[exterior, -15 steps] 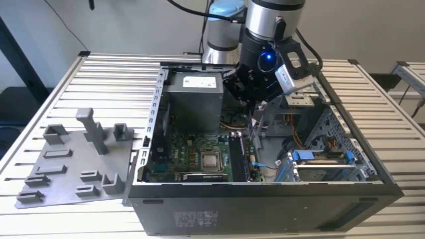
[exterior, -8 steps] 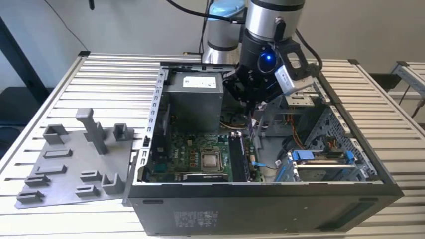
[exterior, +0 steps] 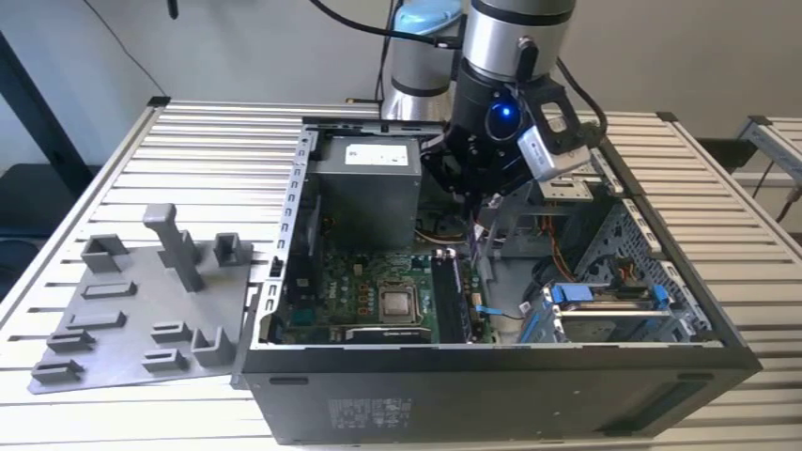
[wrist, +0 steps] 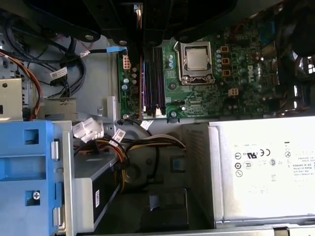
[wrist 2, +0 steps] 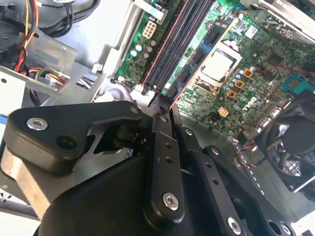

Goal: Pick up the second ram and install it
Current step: 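Insert the second ram into the second slot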

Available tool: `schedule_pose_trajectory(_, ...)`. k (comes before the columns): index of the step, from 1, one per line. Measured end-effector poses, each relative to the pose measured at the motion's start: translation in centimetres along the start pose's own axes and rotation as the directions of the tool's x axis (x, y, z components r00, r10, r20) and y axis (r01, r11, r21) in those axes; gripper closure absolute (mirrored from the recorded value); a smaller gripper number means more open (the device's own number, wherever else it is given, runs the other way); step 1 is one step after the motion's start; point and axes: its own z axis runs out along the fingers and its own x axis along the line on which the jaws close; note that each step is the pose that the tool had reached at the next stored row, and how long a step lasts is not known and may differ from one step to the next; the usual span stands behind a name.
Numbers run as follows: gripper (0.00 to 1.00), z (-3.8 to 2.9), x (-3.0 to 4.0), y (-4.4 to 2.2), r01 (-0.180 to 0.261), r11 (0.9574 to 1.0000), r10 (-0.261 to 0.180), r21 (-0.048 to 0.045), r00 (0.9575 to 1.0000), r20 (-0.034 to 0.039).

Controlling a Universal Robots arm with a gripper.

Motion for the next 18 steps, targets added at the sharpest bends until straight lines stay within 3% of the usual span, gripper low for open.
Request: schedule_pose_trajectory(18, 0.85, 1.24, 0.01, -0.02, 0.0, 1.0, 0.0, 0.0046, 1.0, 0.0004)
